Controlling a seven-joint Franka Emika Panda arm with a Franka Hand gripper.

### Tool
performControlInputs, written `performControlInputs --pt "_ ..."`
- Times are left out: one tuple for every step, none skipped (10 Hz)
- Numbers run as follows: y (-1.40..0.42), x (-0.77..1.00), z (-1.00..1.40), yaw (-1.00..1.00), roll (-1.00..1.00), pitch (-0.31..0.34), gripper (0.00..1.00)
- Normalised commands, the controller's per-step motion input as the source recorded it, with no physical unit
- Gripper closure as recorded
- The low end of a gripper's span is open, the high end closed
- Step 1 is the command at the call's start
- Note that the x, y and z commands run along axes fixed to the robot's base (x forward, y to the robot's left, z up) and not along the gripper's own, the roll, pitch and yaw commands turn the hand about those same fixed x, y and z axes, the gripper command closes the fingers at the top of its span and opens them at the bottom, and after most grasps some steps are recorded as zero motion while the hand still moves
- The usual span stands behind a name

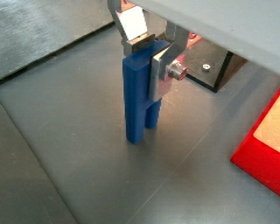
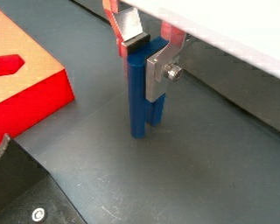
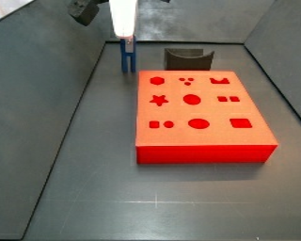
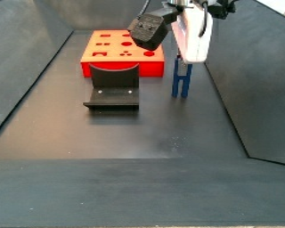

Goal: Pick up the square-circle object. Move up. Rotate the square-circle object. Move to above the board. Insert the square-circle object.
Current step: Rotate the square-circle object.

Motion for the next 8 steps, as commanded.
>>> performControlInputs --pt "0.00 0.00 0.00 -0.01 -0.12 -0.027 0.00" --pt "0.00 0.00 1.00 -0.01 -0.12 -0.029 0.00" --pt "0.00 0.00 1.00 -0.01 -0.12 -0.026 0.00" --pt "0.00 -0.04 0.95 -0.01 -0.11 0.012 0.00" --pt "0.01 -0.03 0.75 -0.02 -0.10 0.036 0.00" --pt "0.01 -0.02 0.58 -0.03 -0.09 0.044 0.00" --pt "0.02 -0.01 0.41 -0.03 -0.08 0.048 0.00" --pt "0.02 -0.01 0.22 -0.04 -0.07 0.054 0.00"
